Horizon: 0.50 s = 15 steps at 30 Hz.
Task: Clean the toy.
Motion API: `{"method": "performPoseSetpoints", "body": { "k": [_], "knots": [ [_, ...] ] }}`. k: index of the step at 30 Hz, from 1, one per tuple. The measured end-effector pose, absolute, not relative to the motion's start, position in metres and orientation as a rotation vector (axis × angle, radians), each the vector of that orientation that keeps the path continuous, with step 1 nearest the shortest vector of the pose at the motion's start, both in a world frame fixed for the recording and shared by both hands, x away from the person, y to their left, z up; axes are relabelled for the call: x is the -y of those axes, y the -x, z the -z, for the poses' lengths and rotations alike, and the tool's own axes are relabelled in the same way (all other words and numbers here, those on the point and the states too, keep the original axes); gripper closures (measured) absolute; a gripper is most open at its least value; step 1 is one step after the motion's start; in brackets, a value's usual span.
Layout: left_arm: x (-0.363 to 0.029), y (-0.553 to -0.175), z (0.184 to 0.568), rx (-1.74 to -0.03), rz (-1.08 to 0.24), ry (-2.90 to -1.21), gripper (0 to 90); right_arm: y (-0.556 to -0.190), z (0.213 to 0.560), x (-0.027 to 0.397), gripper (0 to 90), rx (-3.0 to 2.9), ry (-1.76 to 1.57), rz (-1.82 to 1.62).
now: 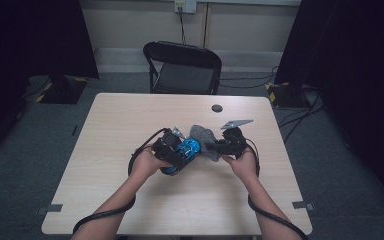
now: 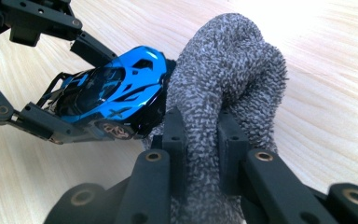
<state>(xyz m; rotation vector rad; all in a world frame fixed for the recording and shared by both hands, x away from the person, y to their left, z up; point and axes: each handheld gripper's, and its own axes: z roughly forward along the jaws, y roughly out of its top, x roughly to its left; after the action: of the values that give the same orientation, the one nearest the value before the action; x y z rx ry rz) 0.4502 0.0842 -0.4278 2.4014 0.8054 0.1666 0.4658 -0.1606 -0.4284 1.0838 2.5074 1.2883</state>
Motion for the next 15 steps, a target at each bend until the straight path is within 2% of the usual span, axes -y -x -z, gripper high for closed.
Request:
{"method": "performPoseSetpoints", "body": {
  "k": [15],
  "knots": [
    [-0.0855,-0.4549,0.4249,-0.829,-0.182,-2.389,28.0,-0.4604,0.4351,0.1590,77.1,-2.524,-1.096,-1.316]
  ]
}}
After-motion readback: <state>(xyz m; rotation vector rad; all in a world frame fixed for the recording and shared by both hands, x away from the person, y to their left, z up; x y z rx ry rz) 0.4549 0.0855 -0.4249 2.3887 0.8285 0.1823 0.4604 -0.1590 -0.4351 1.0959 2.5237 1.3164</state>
